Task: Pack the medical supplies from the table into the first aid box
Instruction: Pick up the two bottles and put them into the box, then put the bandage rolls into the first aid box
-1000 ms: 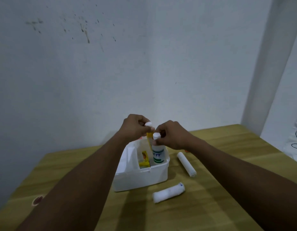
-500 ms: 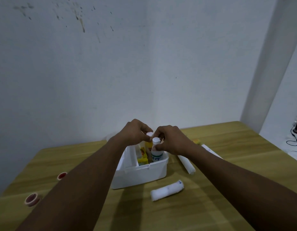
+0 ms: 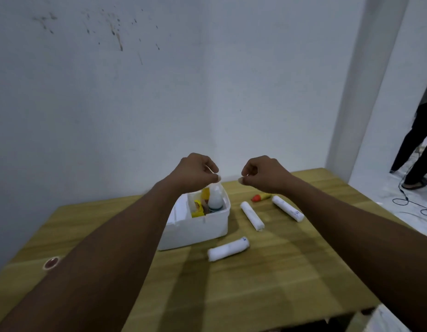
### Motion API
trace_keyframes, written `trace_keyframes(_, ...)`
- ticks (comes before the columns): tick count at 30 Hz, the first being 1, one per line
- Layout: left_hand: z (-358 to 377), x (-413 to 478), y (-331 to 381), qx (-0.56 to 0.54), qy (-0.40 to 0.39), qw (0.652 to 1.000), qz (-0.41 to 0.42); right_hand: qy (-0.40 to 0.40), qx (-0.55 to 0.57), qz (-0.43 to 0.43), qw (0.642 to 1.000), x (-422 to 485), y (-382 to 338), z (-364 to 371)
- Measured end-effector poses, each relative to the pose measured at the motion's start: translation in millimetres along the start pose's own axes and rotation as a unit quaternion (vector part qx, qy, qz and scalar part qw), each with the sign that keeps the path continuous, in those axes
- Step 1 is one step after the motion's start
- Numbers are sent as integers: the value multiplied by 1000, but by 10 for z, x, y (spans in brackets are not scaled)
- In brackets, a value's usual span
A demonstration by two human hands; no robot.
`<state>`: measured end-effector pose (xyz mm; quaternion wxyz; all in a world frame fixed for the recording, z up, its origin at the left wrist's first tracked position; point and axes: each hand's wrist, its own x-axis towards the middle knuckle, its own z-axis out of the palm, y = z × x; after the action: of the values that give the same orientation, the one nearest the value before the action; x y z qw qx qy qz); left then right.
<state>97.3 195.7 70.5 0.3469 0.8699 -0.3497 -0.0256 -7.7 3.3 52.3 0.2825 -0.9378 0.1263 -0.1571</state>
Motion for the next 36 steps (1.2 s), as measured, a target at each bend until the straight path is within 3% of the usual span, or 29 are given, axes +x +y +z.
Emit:
trace_keyframes(4, 206, -265, 139, 15, 4, 999, 31, -21, -21, 34, 999, -273, 158, 114)
trace_keyframes(7, 287, -424, -1, 37, 73, 996, 23, -49, -64, 42, 996, -430, 221, 313)
trace_keyframes(10, 231, -600, -280, 124, 144, 981, -39, -51, -106, 36, 992, -485, 271, 507)
trace_keyframes(13, 160, -776, -616, 176, 145, 964, -135, -57, -138, 49, 988, -535, 278, 603)
trace_keyframes(16, 165, -889, -901, 127, 123, 968, -178, -91, -182, 61, 977, -575, 252, 682)
trace_keyframes(19, 235, -894, -960, 62, 118, 977, -167, -107, -180, 70, 975, -574, 266, 715)
trace_keyframes(25, 293, -874, -935, 59, 140, 975, -165, -158, -124, -18, 979, -545, 245, 483)
trace_keyframes(29, 303, -879, -955, 44, 152, 975, -155, -178, -118, -29, 976, -609, 239, 449)
trace_keyframes(33, 325, -882, -962, 44, 154, 974, -161, -161, -139, -25, 977, -666, 300, 433)
trace_keyframes(36, 337, -877, -943, 47, 155, 973, -166, -130, -95, -53, 986, -753, 311, 362)
